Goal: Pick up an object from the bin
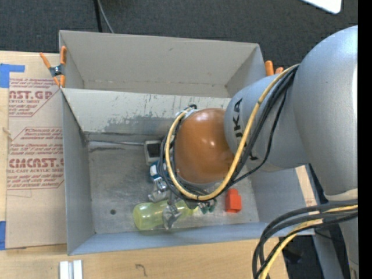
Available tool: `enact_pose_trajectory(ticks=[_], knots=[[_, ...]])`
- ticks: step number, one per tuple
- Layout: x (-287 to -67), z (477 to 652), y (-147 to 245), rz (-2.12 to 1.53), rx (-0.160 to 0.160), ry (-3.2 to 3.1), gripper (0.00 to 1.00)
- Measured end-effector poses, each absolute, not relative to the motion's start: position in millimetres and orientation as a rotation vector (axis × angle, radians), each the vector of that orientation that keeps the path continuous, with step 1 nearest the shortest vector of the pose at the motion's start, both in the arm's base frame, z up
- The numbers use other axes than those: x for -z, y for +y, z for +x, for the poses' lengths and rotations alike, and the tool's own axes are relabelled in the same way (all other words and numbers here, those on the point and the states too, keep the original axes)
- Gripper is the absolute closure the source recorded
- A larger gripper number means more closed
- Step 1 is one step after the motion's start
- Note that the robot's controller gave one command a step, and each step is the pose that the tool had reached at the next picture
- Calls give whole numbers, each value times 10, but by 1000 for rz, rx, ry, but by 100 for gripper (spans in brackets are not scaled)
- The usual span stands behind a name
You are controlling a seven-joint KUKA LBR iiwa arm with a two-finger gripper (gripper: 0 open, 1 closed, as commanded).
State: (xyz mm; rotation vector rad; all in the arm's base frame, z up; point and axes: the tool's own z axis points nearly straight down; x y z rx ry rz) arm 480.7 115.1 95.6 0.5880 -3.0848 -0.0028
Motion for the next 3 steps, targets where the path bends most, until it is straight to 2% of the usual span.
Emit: enact_pose_trajectory(ticks=[1,2,3], knots=[[-966,4804,1151,587,3,-3084,100],[-1347,4964,1067,751,0,-3059,100],[-2806,4890,597,630,-1,-3085,100]])
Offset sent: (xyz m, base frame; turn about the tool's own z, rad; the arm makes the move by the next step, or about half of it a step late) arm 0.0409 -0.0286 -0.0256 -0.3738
